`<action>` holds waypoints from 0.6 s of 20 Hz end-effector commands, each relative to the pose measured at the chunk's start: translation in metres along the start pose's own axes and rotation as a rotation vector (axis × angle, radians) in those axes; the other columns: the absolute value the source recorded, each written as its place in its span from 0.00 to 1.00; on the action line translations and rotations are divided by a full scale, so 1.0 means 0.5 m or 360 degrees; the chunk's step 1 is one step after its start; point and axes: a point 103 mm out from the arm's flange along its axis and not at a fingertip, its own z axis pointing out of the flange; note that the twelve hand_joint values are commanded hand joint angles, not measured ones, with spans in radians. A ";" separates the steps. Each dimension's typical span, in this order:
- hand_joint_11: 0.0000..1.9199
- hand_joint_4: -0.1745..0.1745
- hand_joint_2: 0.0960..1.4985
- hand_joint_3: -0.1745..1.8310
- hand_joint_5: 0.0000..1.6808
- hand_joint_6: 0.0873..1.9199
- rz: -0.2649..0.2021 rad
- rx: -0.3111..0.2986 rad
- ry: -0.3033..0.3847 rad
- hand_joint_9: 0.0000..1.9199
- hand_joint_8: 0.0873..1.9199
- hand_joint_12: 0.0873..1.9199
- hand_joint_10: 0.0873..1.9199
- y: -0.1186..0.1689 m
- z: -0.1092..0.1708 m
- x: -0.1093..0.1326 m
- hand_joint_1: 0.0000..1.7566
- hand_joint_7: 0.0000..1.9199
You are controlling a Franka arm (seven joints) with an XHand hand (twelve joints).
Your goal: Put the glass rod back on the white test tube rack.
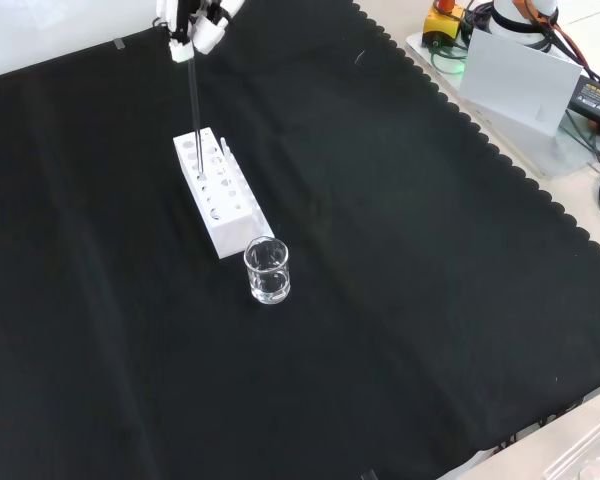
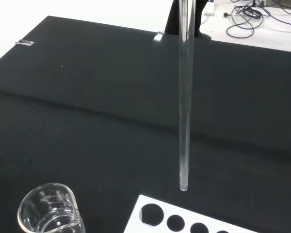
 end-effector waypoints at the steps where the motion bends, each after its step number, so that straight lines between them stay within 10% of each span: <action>1: 0.89 0.00 0.73 0.00 0.77 0.05 0.0016 -0.0001 0.0000 0.90 0.54 0.29 0.37 -0.009 0.000 -0.015 0.74 0.60; 12: 0.89 0.00 0.73 0.00 0.77 0.05 0.0040 0.0026 0.0002 0.90 0.54 0.29 0.37 -0.049 0.026 -0.047 0.74 0.60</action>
